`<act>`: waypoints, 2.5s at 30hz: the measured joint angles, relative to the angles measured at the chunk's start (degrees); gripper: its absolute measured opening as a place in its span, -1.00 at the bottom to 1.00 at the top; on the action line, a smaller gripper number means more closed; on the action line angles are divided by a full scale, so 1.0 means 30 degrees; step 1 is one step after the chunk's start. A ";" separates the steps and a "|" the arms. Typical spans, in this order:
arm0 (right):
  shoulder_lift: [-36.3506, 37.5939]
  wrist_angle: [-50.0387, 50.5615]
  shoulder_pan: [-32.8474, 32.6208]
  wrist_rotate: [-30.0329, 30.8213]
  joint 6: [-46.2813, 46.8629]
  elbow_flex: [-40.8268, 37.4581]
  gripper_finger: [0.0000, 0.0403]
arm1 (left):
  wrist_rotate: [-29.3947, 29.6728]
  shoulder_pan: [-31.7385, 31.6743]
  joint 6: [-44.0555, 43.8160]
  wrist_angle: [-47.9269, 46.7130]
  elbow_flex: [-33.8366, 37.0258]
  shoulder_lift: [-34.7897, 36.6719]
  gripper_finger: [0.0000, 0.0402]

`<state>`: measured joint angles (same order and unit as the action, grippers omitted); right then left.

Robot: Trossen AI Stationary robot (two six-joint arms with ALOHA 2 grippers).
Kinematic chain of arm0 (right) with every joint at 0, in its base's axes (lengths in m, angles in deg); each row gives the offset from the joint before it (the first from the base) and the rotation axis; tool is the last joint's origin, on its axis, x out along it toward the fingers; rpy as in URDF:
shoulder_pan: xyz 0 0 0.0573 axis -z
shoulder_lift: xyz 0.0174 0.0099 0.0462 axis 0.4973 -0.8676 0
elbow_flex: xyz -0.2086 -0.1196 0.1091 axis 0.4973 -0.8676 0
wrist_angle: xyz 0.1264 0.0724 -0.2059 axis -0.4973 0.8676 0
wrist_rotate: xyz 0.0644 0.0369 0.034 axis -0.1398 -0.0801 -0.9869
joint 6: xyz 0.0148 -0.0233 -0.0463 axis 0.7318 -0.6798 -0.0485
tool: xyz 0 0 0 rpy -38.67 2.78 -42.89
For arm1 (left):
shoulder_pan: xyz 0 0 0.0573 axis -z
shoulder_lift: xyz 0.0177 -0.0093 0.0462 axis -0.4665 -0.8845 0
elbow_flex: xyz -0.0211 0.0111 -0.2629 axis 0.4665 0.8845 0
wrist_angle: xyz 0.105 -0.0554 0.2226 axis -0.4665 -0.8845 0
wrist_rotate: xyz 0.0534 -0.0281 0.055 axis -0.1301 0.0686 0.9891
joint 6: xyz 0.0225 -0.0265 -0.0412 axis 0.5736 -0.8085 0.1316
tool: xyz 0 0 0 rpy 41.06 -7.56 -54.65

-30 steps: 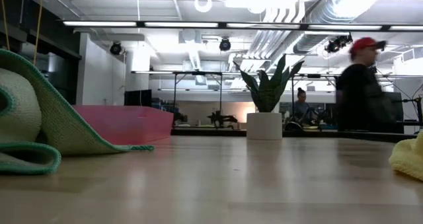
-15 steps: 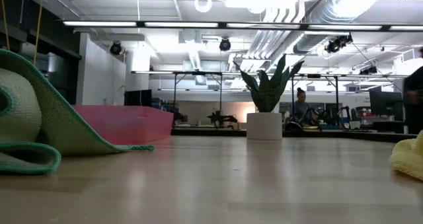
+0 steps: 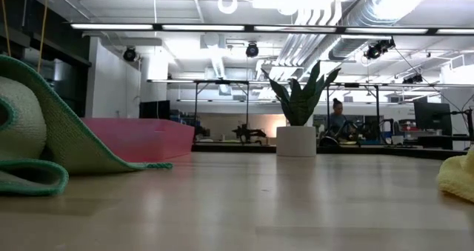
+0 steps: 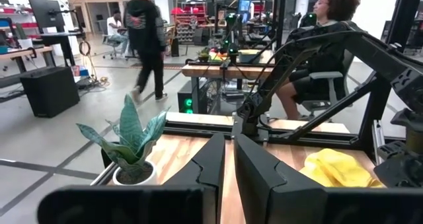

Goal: Fold microfiber towels
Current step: Fold the yellow microfiber towel

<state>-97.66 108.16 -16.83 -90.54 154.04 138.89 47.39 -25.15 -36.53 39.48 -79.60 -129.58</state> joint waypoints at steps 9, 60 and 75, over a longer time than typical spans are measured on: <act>-0.0967 -0.0815 -0.0094 -0.0242 0.1095 -0.0022 -0.02 | 0.0356 0.0000 0.0026 0.0010 0.0000 0.0001 -0.87; 0.9772 0.3045 0.6380 0.9115 -1.9124 -0.0015 -1.00 | 0.0047 0.0007 -0.0404 0.1589 -0.0010 -0.0116 -0.87; 1.4534 0.7812 1.4367 0.7193 -3.4118 -0.0015 -1.00 | 0.0077 -0.0014 -0.3188 0.3496 -0.2113 -0.8178 -0.63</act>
<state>-54.06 131.59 26.27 -68.96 51.68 138.84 47.62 -25.20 -46.10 49.97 -85.94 -154.11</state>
